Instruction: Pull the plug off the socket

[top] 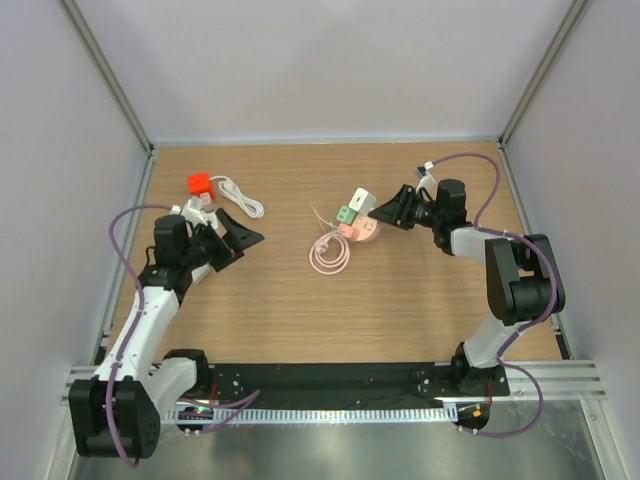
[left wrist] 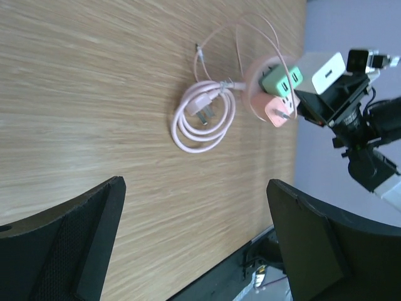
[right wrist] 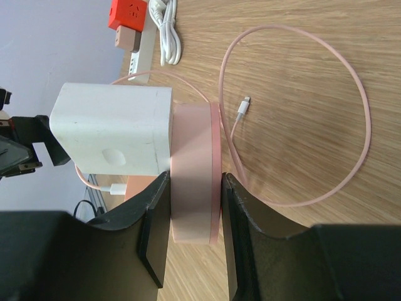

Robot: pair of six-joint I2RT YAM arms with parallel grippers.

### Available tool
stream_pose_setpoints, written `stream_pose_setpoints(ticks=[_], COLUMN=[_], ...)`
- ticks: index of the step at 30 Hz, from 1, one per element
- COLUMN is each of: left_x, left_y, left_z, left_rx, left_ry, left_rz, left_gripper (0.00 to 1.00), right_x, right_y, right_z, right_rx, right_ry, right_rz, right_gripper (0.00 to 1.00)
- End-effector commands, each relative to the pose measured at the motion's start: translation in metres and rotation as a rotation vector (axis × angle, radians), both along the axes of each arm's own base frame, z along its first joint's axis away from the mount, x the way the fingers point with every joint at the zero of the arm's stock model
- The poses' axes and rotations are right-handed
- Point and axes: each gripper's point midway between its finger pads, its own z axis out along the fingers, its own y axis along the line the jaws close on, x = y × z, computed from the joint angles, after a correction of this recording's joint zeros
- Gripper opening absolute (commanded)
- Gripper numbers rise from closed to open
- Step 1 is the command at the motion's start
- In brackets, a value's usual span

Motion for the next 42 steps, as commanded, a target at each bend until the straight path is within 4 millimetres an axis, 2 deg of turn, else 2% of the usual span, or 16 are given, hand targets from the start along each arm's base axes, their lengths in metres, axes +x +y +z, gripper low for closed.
stream_pose_setpoints(ticks=[1,8,13,17,21,22,23,26,28,29,31,32,34,37,39,42], left_x=[0.009,0.007,0.009,0.006,0.012,0.015,0.019,0.024,0.027,0.031,0.032,0.038,0.042,0.051,0.054,0.063], left_y=[-0.025,-0.064,-0.090,-0.120,-0.138,-0.143,-0.146,-0.159,-0.170,-0.176,-0.187,-0.193,-0.202,-0.212,-0.221,-0.221], left_z=[0.036,0.036,0.024,0.025,0.018,0.022,0.013,0.012,0.001,0.006,-0.005,-0.001,-0.009,-0.009,-0.004,-0.004], left_rx=[0.015,0.044,0.048,0.067,0.119,0.127,0.144,0.163,0.183,0.184,0.216,0.224,0.246,0.209,0.132,0.040], left_ry=[-0.157,-0.179,-0.162,-0.196,-0.211,-0.230,-0.211,-0.218,-0.200,-0.222,-0.214,-0.232,-0.217,-0.170,-0.129,-0.052], left_rz=[-0.110,-0.209,-0.230,-0.289,-0.323,-0.334,-0.339,-0.366,-0.382,-0.388,-0.394,-0.390,-0.371,-0.291,-0.234,-0.073], left_gripper=[1.00,1.00,1.00,1.00,1.00,1.00,1.00,1.00,1.00,1.00,1.00,1.00,1.00,1.00,1.00,1.00], right_x=[0.004,0.004,0.004,0.004,0.004,0.004,0.004,0.003,0.004,0.004,0.004,0.004,0.004,0.004,0.004,0.004], right_y=[0.008,0.010,0.011,0.011,0.011,0.011,0.011,0.011,0.011,0.011,0.012,0.012,0.012,0.012,0.012,0.012], right_z=[0.038,0.035,0.035,0.034,0.034,0.034,0.033,0.032,0.032,0.031,0.030,0.030,0.030,0.029,0.028,0.027], right_rx=[0.056,0.070,0.081,0.086,0.087,0.088,0.089,0.094,0.098,0.101,0.104,0.107,0.109,0.108,0.109,0.107], right_ry=[-0.138,-0.121,-0.114,-0.108,-0.106,-0.105,-0.104,-0.095,-0.091,-0.085,-0.082,-0.079,-0.079,-0.076,-0.073,-0.073], right_rz=[0.069,0.079,0.079,0.079,0.079,0.080,0.078,0.079,0.076,0.077,0.077,0.076,0.076,0.076,0.074,0.073], right_gripper=[0.01,0.01,0.01,0.01,0.01,0.01,0.01,0.01,0.01,0.01,0.01,0.01,0.01,0.01,0.01,0.01])
